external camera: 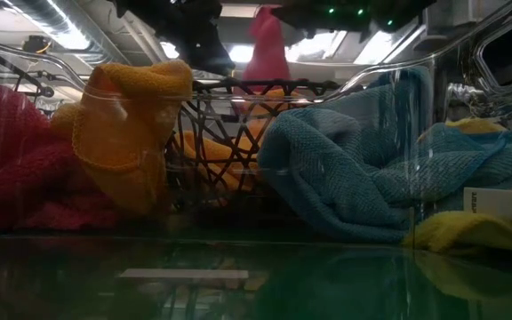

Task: Sort microfiber towel by color & place in baskets
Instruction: Put the pink towel into the white bin

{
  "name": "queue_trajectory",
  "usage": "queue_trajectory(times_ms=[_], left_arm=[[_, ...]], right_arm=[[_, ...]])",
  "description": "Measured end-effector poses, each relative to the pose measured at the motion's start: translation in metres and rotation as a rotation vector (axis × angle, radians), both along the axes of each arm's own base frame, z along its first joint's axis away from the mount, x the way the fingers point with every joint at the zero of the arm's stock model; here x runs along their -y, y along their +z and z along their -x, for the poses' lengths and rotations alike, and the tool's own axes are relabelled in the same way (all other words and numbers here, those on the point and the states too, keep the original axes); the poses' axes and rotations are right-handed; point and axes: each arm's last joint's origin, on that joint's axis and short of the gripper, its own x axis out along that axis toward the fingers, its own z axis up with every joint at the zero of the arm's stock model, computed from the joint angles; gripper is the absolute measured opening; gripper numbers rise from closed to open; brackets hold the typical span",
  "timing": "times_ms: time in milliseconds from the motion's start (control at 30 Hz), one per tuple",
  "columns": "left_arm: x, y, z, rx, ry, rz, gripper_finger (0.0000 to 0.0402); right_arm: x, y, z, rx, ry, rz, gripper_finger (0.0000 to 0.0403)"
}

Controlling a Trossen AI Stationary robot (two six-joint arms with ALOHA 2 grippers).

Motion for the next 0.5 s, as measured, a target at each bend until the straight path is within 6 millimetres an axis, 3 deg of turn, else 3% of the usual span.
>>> queue_trajectory(times_ms=[500], left_arm=[[0.002, 0.003, 0.004, -0.031, -0.032, -0.064, 0.015]], right_arm=[[0.03, -0.068, -0.044, -0.059, -0.051, -0.055, 0.0001]])
